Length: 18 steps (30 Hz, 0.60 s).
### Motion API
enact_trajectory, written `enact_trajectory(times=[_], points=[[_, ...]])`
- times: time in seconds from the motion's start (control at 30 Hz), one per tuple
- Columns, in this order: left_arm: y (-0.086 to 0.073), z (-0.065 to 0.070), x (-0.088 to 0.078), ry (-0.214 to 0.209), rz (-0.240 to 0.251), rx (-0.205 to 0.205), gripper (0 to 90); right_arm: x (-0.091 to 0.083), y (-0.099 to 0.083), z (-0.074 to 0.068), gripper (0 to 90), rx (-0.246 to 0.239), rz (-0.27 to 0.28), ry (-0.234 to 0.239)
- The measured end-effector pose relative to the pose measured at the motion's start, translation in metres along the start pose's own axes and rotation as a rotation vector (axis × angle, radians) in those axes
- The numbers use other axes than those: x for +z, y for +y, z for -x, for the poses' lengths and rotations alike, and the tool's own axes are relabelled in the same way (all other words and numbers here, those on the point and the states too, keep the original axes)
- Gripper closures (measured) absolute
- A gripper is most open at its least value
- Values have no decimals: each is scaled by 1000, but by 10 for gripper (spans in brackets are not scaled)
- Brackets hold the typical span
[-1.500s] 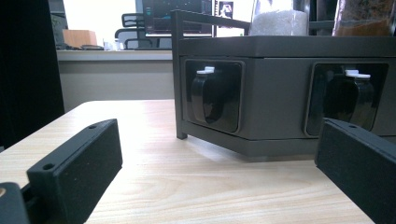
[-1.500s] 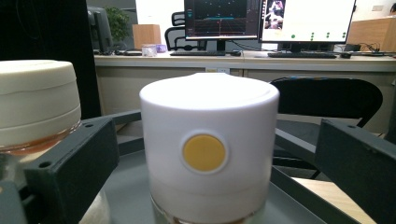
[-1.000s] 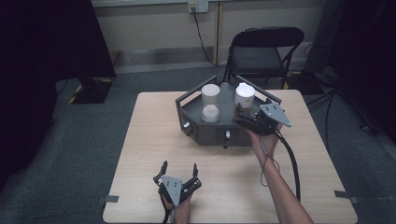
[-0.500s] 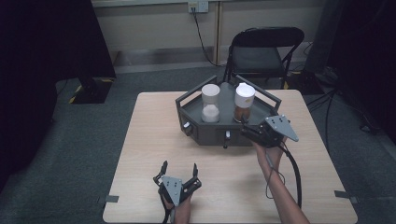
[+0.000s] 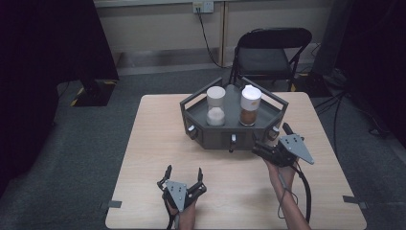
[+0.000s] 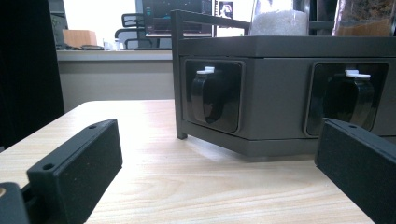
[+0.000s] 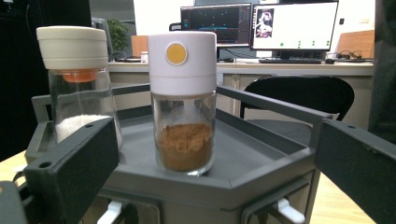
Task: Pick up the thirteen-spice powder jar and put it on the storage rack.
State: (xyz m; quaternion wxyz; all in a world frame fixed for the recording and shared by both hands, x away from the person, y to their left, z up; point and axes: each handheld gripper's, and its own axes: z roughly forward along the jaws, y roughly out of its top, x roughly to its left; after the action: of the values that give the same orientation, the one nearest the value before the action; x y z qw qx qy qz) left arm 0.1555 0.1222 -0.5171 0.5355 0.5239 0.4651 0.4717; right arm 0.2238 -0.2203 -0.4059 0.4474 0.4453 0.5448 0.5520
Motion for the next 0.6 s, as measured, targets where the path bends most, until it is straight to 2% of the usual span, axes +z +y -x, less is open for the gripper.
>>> enact_trajectory(times=[0.23, 0.43, 0.6], points=[[0, 0, 0, 0, 0, 0, 3, -14, -10, -1, 0, -7, 2, -8], [0, 0, 0, 0, 0, 0, 2, -32, -19, -4, 0, -18, 43, -28], [0, 0, 0, 0, 0, 0, 2, -43, -26, -6, 0, -32, 51, -34]])
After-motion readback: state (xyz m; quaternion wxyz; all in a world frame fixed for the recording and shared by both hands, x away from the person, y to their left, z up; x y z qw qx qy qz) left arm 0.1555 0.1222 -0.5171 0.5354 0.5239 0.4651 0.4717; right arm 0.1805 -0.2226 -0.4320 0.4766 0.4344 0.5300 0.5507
